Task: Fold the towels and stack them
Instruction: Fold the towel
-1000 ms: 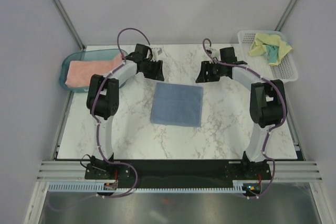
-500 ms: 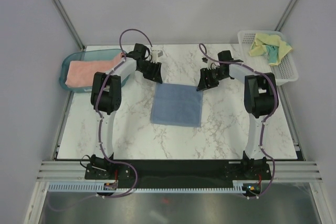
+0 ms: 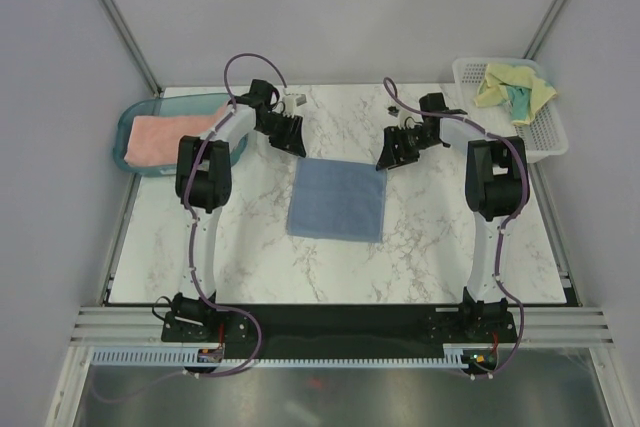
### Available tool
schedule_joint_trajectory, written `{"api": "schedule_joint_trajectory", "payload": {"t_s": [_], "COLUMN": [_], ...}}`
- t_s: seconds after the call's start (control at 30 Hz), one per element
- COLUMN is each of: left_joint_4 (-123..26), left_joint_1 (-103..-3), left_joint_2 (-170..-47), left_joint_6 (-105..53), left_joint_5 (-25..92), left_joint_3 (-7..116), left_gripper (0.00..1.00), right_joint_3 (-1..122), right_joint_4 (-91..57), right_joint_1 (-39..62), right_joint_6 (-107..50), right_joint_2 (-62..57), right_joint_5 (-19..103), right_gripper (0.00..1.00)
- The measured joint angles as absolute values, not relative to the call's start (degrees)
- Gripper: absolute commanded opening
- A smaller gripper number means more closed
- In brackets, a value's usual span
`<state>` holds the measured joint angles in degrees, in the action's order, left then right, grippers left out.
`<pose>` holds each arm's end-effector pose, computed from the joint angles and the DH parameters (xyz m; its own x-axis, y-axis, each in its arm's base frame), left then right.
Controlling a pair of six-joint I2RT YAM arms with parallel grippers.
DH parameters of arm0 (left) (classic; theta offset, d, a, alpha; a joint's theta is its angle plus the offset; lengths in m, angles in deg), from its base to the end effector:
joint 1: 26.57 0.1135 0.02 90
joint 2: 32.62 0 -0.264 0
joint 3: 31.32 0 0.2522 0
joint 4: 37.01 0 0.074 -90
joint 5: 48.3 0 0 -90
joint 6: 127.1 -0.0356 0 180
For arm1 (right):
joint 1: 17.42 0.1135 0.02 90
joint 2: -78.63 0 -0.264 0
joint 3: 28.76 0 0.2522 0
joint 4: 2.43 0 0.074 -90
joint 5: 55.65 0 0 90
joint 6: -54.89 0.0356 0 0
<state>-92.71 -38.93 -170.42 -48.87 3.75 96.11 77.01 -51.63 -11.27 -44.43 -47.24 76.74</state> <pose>0.4887 -0.1295 0.1521 -0.7899 0.3378 -0.5118 0.5859 0.6619 -0.4676 0.4418 0.0717 0.1469 -0.8666 -0.2137 -0.4509 -0.4625 0.6832 0.5651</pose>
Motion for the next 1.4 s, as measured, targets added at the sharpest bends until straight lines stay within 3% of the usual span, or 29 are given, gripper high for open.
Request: {"api": "schedule_joint_trajectory", "payload": {"t_s": [0.13, 0.2, 0.27, 0.37, 0.6, 0.8, 1.4], "left_joint_4": [-93.5, -94.2, -94.7, -95.2, -96.5, -97.2, -97.4], "left_joint_1": [-38.9, -38.9, -38.9, -38.9, -38.9, -38.9, -39.0], "left_joint_2": [-170.9, -170.9, -171.0, -171.2, -172.1, -172.9, -172.9], "left_joint_6": [-49.2, -49.3, -49.5, -49.9, -50.4, -50.5, -50.4], "left_joint_5": [3.4, 2.9, 2.5, 2.2, 2.0, 2.1, 5.7], "left_joint_3": [96.9, 97.2, 97.4, 97.5, 98.1, 100.5, 105.0], "left_gripper": [0.42, 0.40, 0.34, 0.27, 0.02, 0.02, 0.02], "right_joint_3": [77.6, 77.7, 77.8, 78.4, 80.3, 83.3, 81.2], "right_joint_4": [-51.8, -51.7, -51.8, -52.0, -53.2, -54.0, -50.5], "right_joint_1": [-11.3, -11.3, -11.3, -11.4, -11.5, -11.5, -11.0], "right_joint_6": [-44.7, -45.3, -45.9, -46.3, -47.1, -47.5, -47.2], "right_joint_2": [-47.7, -48.0, -48.7, -49.8, -51.4, -52.9, -48.1], "right_joint_5": [77.0, 77.4, 77.7, 78.7, 79.6, 79.6, 77.0], "right_gripper": [0.59, 0.49, 0.36, 0.26, 0.15, 0.00, 0.00]}}
